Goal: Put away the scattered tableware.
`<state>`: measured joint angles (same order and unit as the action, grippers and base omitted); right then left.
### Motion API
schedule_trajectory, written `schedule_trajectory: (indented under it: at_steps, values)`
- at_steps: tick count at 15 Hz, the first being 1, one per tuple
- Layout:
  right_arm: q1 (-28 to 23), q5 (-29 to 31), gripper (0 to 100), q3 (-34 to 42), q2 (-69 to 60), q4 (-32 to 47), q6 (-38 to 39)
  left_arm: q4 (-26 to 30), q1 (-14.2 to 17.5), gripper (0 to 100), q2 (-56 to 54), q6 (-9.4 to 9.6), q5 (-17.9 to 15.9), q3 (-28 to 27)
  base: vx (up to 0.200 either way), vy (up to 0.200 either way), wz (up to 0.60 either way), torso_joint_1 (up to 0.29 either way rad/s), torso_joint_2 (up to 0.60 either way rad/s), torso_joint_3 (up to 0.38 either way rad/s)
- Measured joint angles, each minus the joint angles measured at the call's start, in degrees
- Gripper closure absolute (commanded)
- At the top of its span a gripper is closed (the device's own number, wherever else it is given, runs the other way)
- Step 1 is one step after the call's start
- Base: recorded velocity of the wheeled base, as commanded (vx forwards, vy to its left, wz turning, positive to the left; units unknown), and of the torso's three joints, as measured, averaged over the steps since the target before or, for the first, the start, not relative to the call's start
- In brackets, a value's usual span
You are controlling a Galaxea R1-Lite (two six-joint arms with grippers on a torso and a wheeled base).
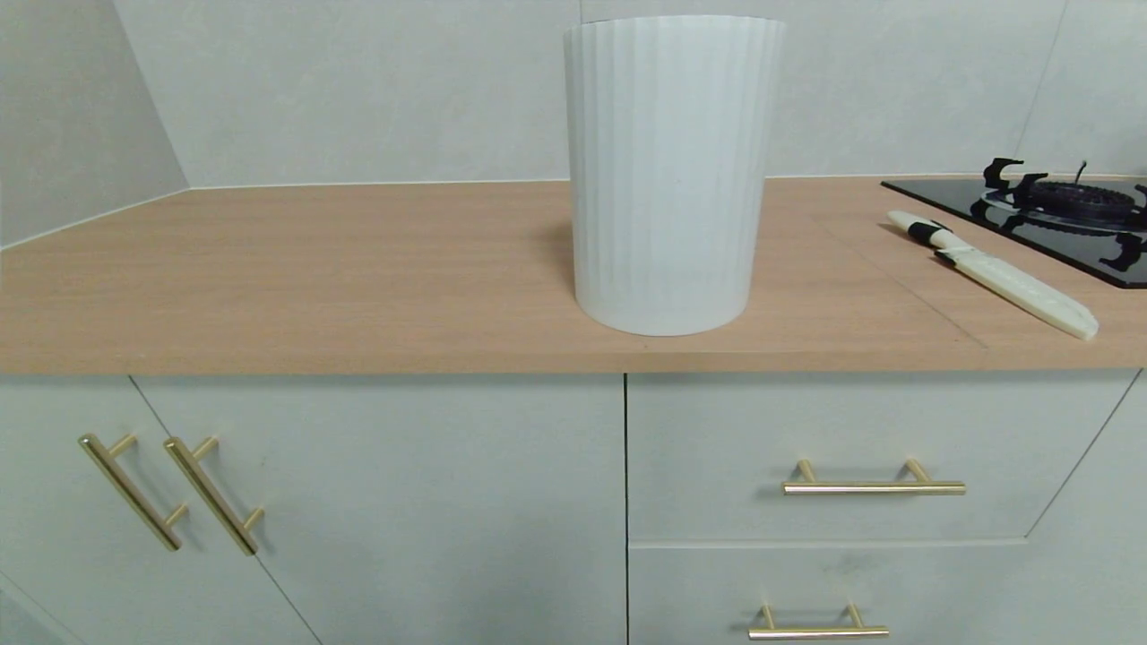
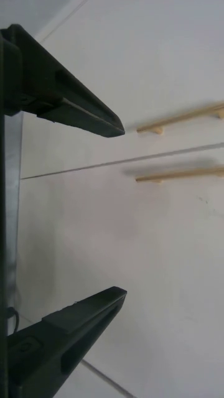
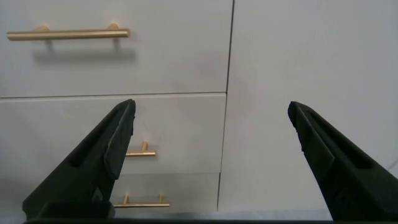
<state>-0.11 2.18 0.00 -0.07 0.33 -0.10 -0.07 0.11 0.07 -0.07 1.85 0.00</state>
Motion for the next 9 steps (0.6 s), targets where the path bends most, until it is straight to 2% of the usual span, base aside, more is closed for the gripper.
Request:
schedule_trajectory:
  at_steps: [9]
  values:
    - [0.01,0.02,0,0.0,0.0,0.02,0.02,0.0,0.05,0,0.0,0.0,-0.02,-0.02,0.0,0.0,0.0,0.0,0.0,0.0]
